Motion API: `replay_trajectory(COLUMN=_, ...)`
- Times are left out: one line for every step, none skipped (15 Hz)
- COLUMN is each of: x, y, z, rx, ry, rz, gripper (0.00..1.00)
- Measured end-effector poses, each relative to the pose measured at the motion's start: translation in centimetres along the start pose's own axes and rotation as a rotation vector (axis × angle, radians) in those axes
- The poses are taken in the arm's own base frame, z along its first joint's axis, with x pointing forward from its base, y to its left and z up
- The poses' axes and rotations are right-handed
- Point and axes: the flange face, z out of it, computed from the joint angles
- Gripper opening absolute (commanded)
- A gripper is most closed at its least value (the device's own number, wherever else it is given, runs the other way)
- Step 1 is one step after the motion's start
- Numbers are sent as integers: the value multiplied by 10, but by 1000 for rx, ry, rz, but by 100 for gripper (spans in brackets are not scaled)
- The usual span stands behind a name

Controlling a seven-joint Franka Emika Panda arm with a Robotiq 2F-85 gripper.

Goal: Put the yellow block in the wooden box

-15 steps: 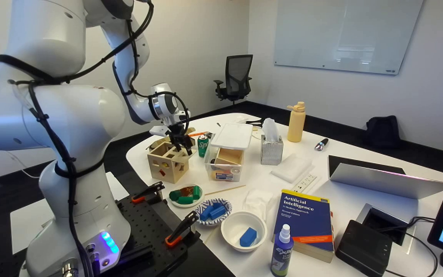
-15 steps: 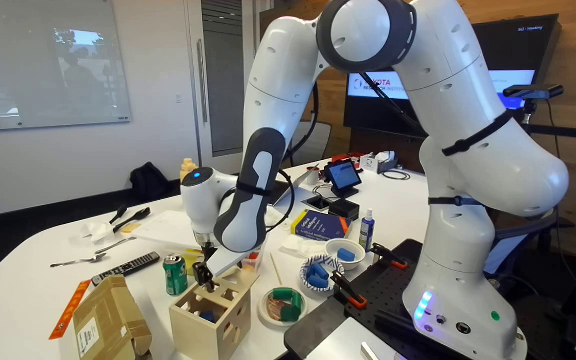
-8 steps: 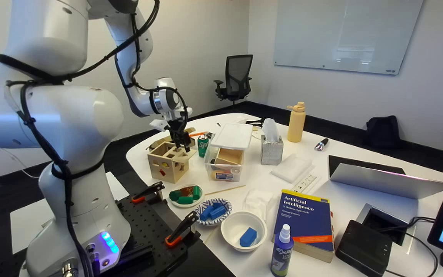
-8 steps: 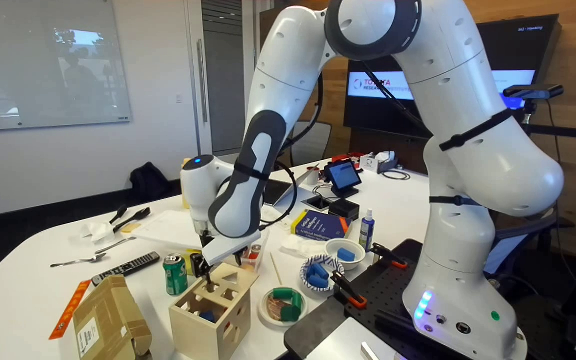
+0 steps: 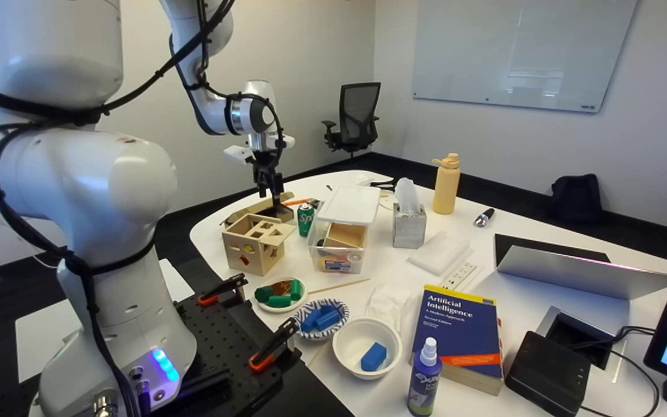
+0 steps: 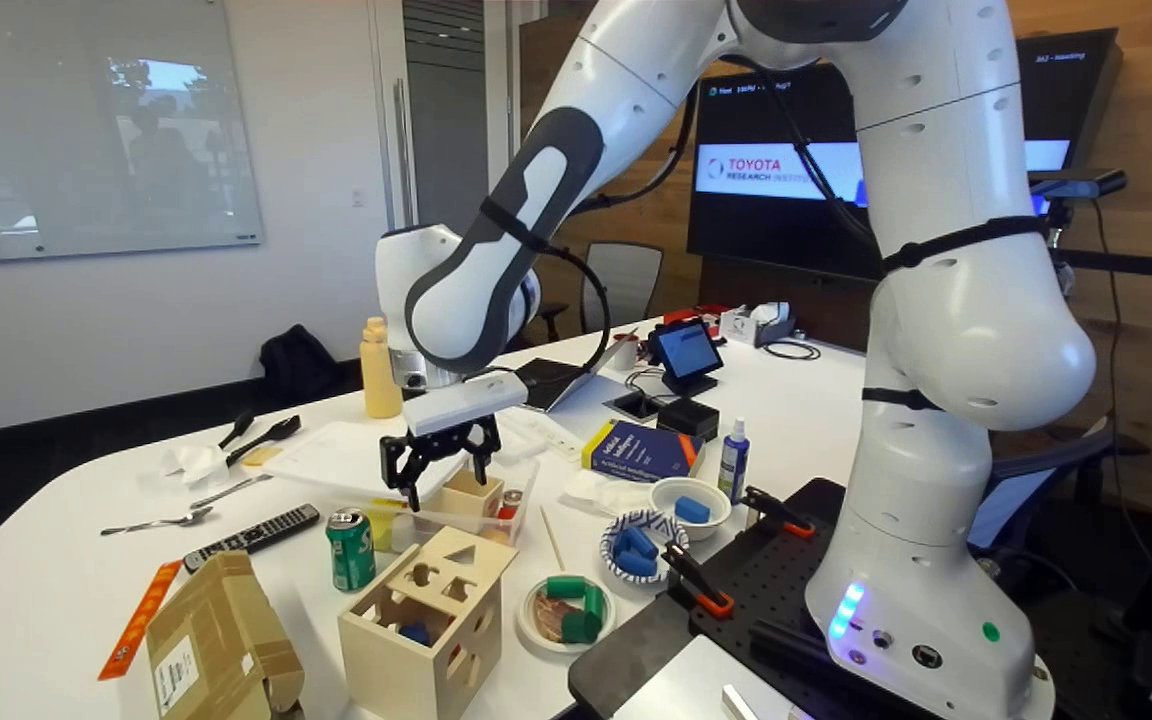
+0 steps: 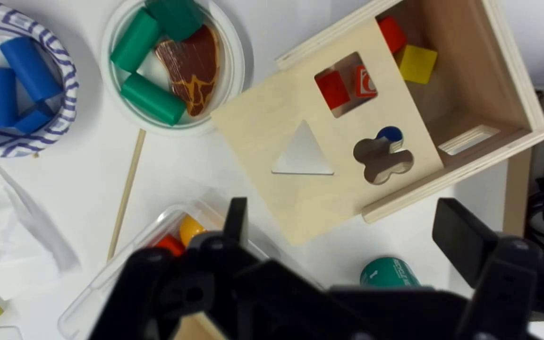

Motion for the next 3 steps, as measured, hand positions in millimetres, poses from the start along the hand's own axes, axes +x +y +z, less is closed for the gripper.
replay_trajectory(x=-2, y=2, z=-9, rx=6, ry=-18, rz=5, gripper=100)
replay_trajectory(x=-4, y=5, z=-16, rx=13, ry=-37, rz=8, gripper=100)
replay_trajectory(x=-5, y=7, z=-22, rx=18, ry=-52, rz=12, gripper=100)
